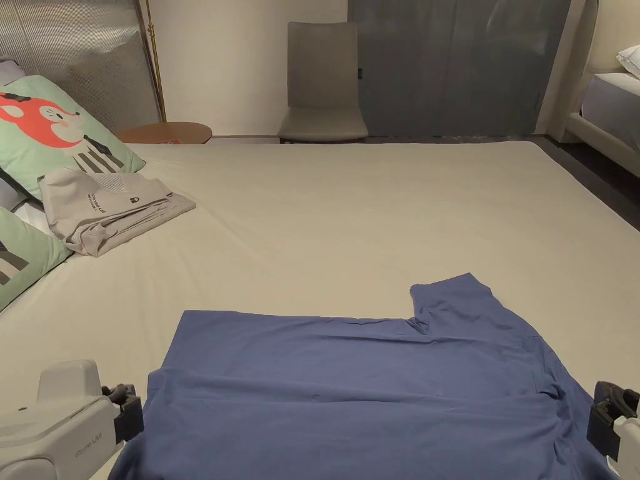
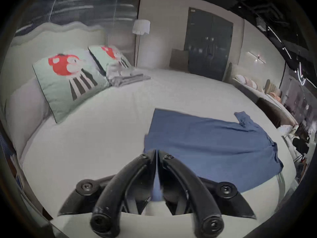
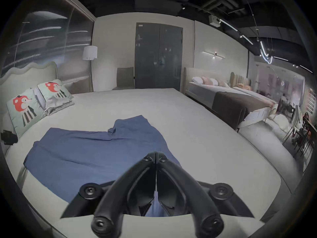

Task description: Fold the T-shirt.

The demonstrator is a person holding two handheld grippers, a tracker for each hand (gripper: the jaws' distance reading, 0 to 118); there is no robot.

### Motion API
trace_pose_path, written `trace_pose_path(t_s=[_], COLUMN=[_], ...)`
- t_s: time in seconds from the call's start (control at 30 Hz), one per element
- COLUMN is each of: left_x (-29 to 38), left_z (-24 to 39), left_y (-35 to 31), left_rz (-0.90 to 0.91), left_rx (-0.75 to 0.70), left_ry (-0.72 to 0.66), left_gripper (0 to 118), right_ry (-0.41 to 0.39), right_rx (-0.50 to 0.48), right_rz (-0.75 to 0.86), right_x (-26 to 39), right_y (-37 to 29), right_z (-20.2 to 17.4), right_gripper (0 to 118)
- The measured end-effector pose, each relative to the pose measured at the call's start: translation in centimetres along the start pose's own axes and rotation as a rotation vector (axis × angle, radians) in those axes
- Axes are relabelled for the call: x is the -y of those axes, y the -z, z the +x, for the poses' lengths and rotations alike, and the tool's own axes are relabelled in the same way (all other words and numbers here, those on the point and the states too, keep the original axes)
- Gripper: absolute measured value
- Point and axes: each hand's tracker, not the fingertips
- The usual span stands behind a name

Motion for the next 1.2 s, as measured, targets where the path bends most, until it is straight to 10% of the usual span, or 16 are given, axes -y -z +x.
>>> trace_pose_path(t_s=[0.03,0.13,0.43,0.57,0.6,0.67,0.7,0.9,0.97,1.03,1.1,1.2], left_x=[0.3,1.4,4.8,4.0,3.8,3.4,3.2,2.7,2.9,2.9,3.0,2.8], left_z=[-0.5,-1.9,-1.5,0.0,0.4,0.4,0.4,-0.4,-0.2,-0.3,-0.3,-0.1], left_y=[0.6,2.8,7.0,4.9,4.5,4.0,3.7,2.0,1.6,1.5,1.2,0.1], left_rz=[-0.023,-0.155,-0.341,-0.291,-0.282,-0.253,-0.252,-0.218,-0.217,-0.220,-0.229,-0.234], left_rx=[-0.011,-0.060,-0.065,-0.051,-0.066,-0.088,-0.082,-0.071,-0.067,-0.070,-0.067,-0.071], left_ry=[-0.006,-0.028,0.003,0.045,0.058,0.082,0.076,0.038,0.033,0.029,0.017,0.011], left_gripper=[15,113,90,15,13,13,13,11,11,10,9,9], right_ry=[0.007,0.012,0.023,0.023,0.034,0.055,0.061,0.062,0.087,0.038,0.041,0.021], right_rx=[-0.002,0.001,0.003,0.006,0.013,0.016,0.011,0.009,-0.033,-0.019,-0.058,-0.064], right_rz=[-0.006,-0.020,-0.074,-0.108,-0.142,-0.230,-0.293,-0.467,-0.516,-0.463,-0.456,-0.427], right_x=[0.2,0.7,2.0,2.4,2.5,2.8,3.2,5.9,6.7,6.2,5.4,3.8], right_y=[-0.1,-0.3,0.0,0.4,0.8,1.8,2.5,4.9,5.9,5.4,4.7,3.2], right_z=[0.1,0.3,0.8,1.4,1.7,2.5,2.9,4.0,4.0,3.5,3.6,3.2], right_gripper=[1,1,1,5,26,110,118,108,74,68,21,10])
